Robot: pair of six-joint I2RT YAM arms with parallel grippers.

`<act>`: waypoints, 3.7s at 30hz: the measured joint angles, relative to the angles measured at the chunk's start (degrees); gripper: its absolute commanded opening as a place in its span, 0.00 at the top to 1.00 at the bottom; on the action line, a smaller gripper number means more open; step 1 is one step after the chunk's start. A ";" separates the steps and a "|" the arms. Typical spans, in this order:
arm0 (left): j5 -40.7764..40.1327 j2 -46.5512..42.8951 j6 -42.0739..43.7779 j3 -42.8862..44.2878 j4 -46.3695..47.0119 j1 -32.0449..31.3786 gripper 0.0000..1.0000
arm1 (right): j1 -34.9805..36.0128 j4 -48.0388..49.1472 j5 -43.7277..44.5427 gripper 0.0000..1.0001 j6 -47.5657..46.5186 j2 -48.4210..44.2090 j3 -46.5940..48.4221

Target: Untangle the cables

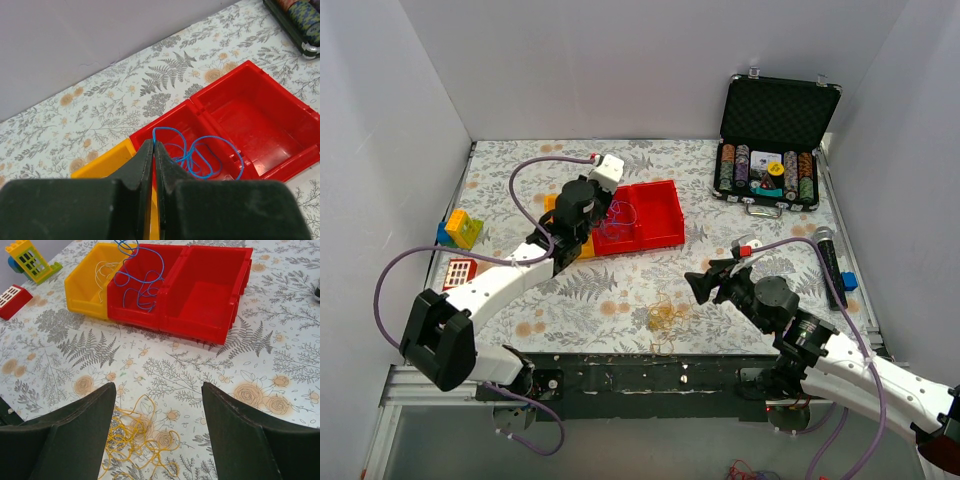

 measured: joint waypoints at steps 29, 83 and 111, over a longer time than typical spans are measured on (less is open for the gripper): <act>3.67 16.68 10.01 -1.53 9.33 6.54 1.00 | 0.00 -0.02 -0.39 0.23 0.13 1.55 -1.33; 35.41 7.45 -1.60 -11.21 -13.55 -17.42 0.38 | 0.00 -5.35 2.58 0.23 2.05 -4.20 -3.48; 37.77 -0.28 3.80 -1.27 -22.64 -17.38 1.00 | 0.00 -4.87 2.54 0.16 1.95 0.83 -3.48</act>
